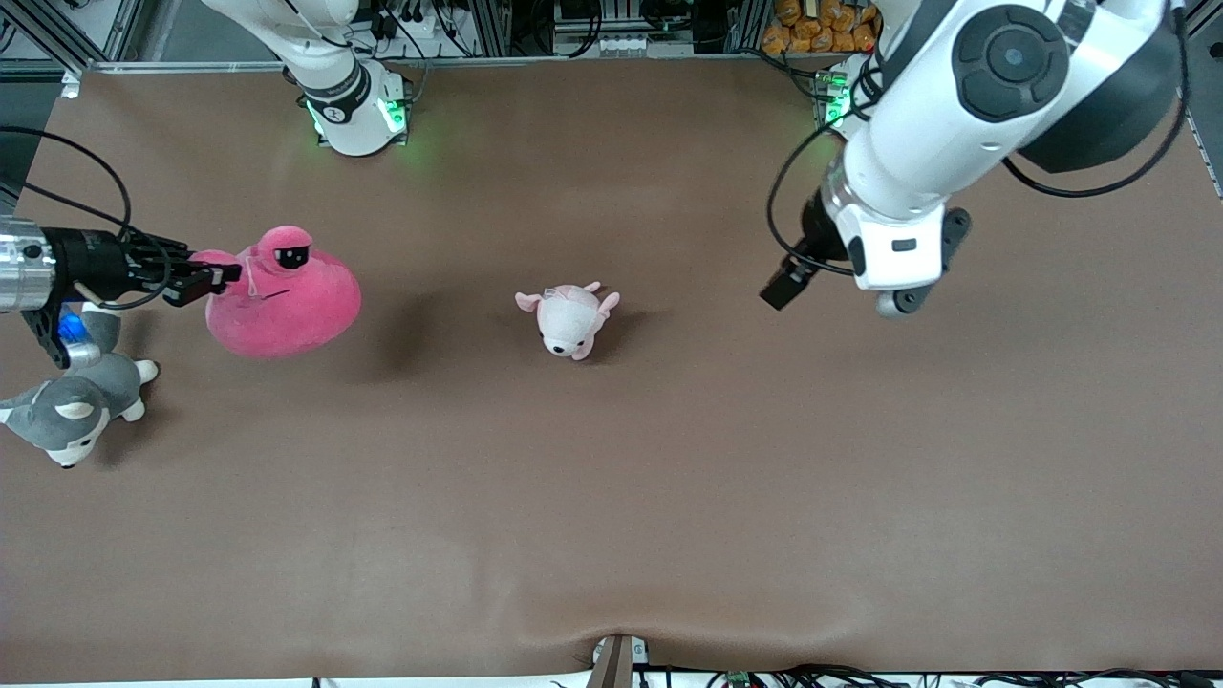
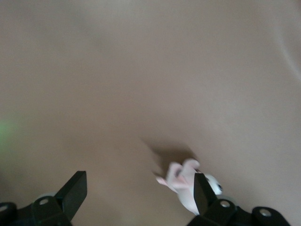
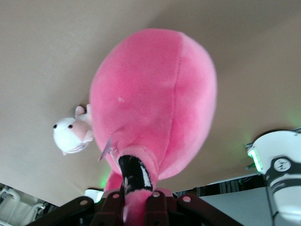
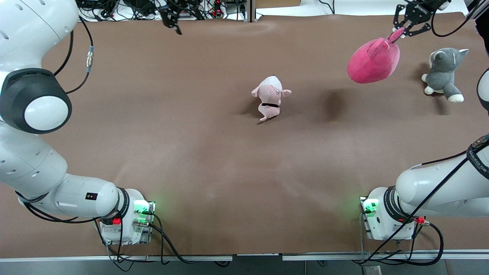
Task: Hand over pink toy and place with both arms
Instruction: 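Carry the pink toy with the right gripper while the left gripper withdraws, then lower the pink toy beside the grey elephant and open the right gripper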
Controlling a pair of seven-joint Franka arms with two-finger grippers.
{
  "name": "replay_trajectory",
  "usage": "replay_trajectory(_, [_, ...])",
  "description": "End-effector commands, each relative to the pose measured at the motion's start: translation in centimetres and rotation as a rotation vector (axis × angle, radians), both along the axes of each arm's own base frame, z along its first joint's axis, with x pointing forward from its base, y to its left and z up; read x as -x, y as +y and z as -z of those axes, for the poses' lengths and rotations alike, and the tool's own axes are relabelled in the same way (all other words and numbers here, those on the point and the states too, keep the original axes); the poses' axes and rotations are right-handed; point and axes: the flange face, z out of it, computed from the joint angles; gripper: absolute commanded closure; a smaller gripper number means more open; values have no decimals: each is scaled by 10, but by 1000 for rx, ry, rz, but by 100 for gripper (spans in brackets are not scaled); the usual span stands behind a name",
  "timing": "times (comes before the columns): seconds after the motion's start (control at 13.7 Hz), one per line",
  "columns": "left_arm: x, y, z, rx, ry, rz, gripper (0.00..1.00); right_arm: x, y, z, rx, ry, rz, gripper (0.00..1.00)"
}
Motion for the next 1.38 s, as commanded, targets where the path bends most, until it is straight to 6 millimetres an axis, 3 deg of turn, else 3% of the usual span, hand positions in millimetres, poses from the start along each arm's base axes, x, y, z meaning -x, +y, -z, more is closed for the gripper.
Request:
replay_trajectory(0.0, [-9, 35, -4, -30, -11, 129, 0, -3, -24, 30, -36, 20, -30, 100])
replay_trajectory(0.29, [-19, 67, -7, -25, -12, 238, 0, -14, -56, 101, -62, 117, 33, 100])
replay_trajectory(0.51, [-27, 90, -5, -20, -16, 356, 0, -16, -58, 137, -64, 187, 60, 100])
replay_trajectory(0.73, [-25, 117, -22, -18, -35, 461, 0, -20, -58, 173, -65, 224, 76, 100])
replay_trajectory(0.95, [-16, 142, -40, -42, -45, 530, 0, -26, -60, 204, -65, 224, 87, 72])
replay_trajectory(1.02, [-12, 157, -44, -51, -44, 567, 0, -27, -61, 211, -65, 222, 88, 55])
replay_trajectory(1.16, [7, 189, -53, -55, -43, 592, 0, -27, -62, 219, -72, 207, 73, 9])
replay_trajectory(1.24, [18, 188, -56, -57, -43, 628, 0, -27, -61, 219, -61, 197, 35, 0])
replay_trajectory(1.31, [27, 198, -62, -62, -47, 651, 0, -27, -61, 212, -23, 178, -17, 0])
